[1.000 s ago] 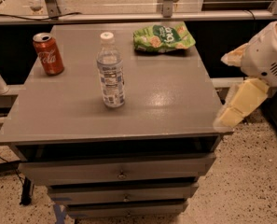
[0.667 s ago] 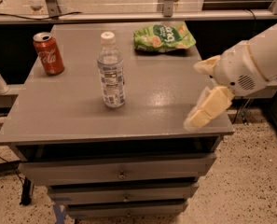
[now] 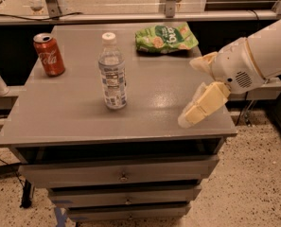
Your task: Move blue plastic bottle near green rice chip bag
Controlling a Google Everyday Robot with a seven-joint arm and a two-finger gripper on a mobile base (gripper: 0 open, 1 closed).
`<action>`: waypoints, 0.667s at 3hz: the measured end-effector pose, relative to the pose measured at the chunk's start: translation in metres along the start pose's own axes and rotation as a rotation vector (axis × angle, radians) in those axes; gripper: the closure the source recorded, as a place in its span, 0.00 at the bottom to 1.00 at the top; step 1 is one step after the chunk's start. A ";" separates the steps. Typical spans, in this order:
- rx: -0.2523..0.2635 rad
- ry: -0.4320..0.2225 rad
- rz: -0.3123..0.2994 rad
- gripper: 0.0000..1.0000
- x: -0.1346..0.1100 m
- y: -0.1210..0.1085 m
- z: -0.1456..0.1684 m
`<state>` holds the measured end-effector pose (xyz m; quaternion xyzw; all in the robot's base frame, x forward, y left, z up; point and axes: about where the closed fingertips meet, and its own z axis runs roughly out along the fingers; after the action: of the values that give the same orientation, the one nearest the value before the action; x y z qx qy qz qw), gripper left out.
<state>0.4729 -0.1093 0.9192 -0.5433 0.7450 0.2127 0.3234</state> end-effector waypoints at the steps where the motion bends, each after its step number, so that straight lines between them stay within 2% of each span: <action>1: -0.005 -0.092 0.010 0.00 0.003 -0.012 0.008; 2: -0.057 -0.239 -0.001 0.00 -0.015 -0.028 0.039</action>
Offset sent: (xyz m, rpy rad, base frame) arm 0.0777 0.0584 -0.0292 0.4431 -0.0522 0.1201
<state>0.5123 -0.0827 0.9034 -0.5235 0.6946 0.2969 0.3942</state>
